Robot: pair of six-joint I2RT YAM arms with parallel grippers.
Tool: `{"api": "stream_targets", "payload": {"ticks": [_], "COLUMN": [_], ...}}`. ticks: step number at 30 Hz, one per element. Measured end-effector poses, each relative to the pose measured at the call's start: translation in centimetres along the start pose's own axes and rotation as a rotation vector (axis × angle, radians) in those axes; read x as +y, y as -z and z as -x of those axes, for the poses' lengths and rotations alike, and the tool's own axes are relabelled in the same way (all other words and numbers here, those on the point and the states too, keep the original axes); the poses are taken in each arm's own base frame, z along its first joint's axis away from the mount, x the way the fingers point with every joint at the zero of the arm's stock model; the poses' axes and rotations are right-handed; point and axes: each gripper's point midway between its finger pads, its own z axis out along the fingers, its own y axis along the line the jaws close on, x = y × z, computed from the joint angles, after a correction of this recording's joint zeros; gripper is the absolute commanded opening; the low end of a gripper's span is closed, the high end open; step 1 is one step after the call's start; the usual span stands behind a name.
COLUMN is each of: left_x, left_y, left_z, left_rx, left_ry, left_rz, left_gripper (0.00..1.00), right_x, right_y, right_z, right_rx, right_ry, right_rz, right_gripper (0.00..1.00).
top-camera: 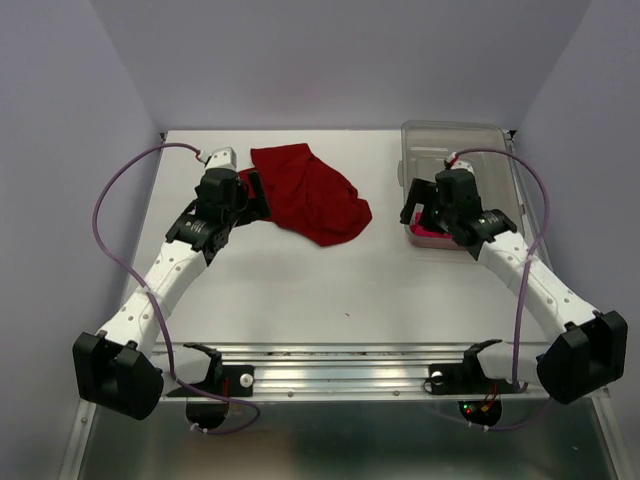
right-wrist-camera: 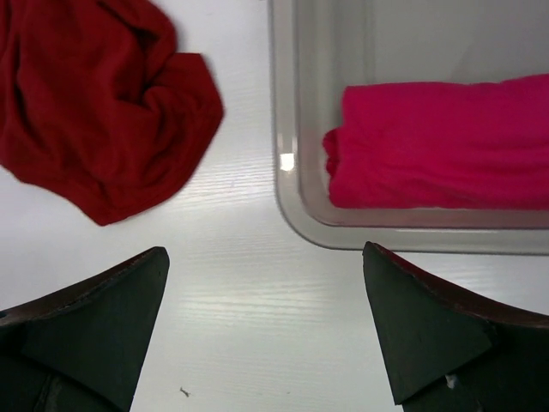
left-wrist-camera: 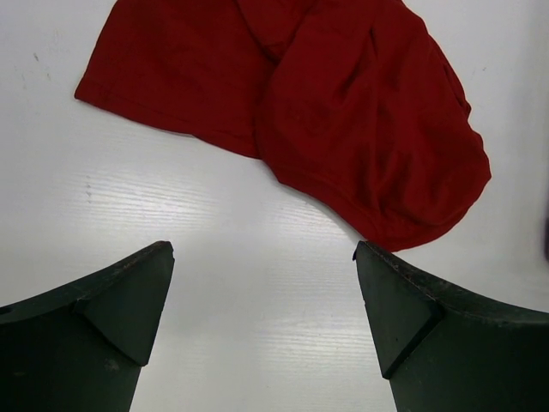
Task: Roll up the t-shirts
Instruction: Flatten out the T-shirt at the center of the board.
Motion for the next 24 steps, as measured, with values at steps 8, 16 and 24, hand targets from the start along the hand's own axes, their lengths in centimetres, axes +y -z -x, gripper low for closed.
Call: {"api": "stream_targets", "payload": {"ticks": [8, 16, 24], "left_x": [0.0, 0.4, 0.4], "left_y": [0.0, 0.2, 0.2], "left_z": [0.0, -0.3, 0.3], "left_rx": [0.003, 0.014, 0.007], "left_ry": [0.015, 0.012, 0.007], "left_rz": [0.003, 0.022, 0.033], "left_gripper": [0.99, 0.99, 0.99], "right_x": [10.1, 9.9, 2.1], "right_y": [-3.3, -9.5, -11.4], "right_z": [-4.3, -7.6, -5.3], "right_rx": [0.151, 0.264, 0.215], "right_ry": [0.151, 0.191, 0.110], "right_rz": [0.234, 0.120, -0.187], "right_gripper": [1.00, 1.00, 1.00]}}
